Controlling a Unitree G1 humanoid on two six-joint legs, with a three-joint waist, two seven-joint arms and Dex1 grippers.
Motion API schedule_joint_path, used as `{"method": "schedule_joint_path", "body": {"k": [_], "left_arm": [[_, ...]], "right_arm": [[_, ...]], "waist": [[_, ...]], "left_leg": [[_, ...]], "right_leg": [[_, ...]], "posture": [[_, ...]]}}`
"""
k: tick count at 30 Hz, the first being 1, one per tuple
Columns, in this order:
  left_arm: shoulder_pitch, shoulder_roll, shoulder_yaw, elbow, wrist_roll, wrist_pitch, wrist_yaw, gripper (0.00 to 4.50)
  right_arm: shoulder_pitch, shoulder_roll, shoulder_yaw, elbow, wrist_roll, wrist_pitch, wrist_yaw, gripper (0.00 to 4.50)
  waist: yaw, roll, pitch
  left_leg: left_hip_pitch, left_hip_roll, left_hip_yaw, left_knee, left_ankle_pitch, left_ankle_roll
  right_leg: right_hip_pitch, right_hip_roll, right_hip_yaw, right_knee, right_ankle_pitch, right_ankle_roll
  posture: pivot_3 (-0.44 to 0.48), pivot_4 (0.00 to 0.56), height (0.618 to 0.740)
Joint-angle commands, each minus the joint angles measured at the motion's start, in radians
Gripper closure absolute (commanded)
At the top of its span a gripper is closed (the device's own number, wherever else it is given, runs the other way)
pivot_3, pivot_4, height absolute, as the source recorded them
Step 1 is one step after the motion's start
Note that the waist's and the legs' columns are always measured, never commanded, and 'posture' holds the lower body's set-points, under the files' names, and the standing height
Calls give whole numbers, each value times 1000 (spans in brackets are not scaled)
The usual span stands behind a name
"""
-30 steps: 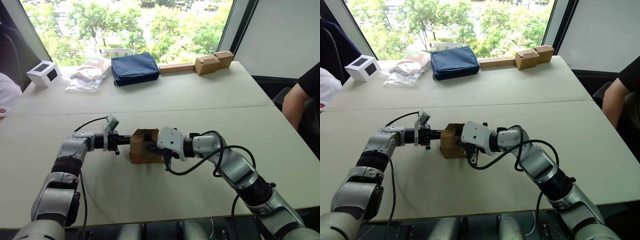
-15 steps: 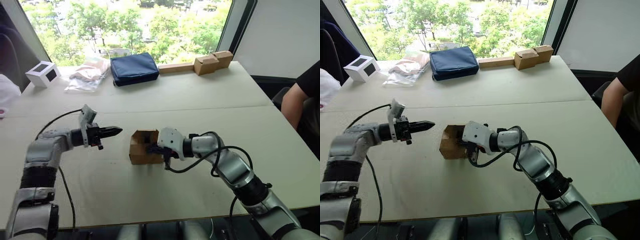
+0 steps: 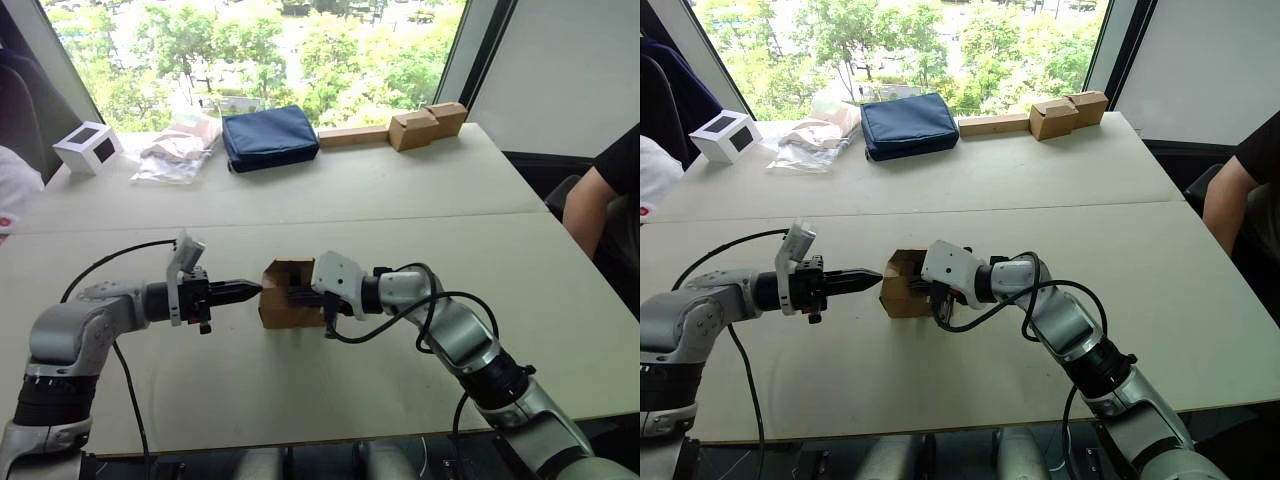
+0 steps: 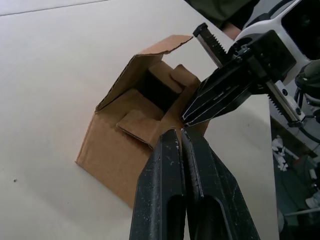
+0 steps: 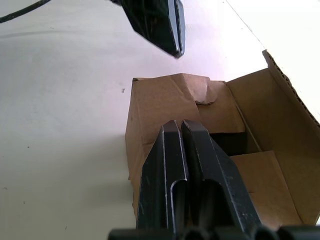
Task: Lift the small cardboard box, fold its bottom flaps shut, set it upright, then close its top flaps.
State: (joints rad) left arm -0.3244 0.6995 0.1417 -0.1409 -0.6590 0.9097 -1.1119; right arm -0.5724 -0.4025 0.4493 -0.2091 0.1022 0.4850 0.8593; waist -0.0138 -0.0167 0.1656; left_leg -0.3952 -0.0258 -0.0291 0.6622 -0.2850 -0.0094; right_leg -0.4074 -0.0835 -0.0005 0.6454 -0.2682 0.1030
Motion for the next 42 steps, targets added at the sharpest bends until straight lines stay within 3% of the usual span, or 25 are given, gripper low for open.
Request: {"method": "schedule_joint_path", "body": {"k": [1,10,14,22,34,42], "left_arm": [[1,1,-24,-21,5,-41,6,4405],[-18,-2,-82,40,30,-108,-12,4405],[-16,-6,-90,41,21,-119,-11,4405],[4,-7,-90,37,18,-133,-4,4405],[13,1,-73,48,11,-150,8,4405],[-86,-6,16,107,-65,-108,26,4405]], "right_arm": [[-28,10,-22,-14,3,-22,4,4433],[-85,71,-156,-96,166,40,13,4433],[-155,120,-240,3,158,5,-82,4433],[-193,68,-130,179,-51,-151,-124,4433],[-66,44,-75,60,-31,-93,-27,4433],[-28,45,-75,14,-31,-51,-33,4433]], "waist": [[1,0,0],[2,0,0],[1,0,0],[-2,0,0],[-1,0,0],[1,0,0]], "left_leg": [[0,0,0,0,0,0],[0,0,0,0,0,0],[0,0,0,0,0,0],[0,-1,1,-2,0,-1],[0,-1,1,-2,0,-1],[0,-1,0,-2,0,-1]], "right_leg": [[0,0,0,0,0,0],[0,-1,0,0,0,0],[0,-2,0,0,0,0],[-1,-3,0,-1,0,0],[0,-3,-1,-1,0,0],[0,-2,-1,-1,0,0]], "posture": [[0,150,737],[0,150,737],[0,150,737],[0,150,737],[0,150,737],[0,150,737]]}}
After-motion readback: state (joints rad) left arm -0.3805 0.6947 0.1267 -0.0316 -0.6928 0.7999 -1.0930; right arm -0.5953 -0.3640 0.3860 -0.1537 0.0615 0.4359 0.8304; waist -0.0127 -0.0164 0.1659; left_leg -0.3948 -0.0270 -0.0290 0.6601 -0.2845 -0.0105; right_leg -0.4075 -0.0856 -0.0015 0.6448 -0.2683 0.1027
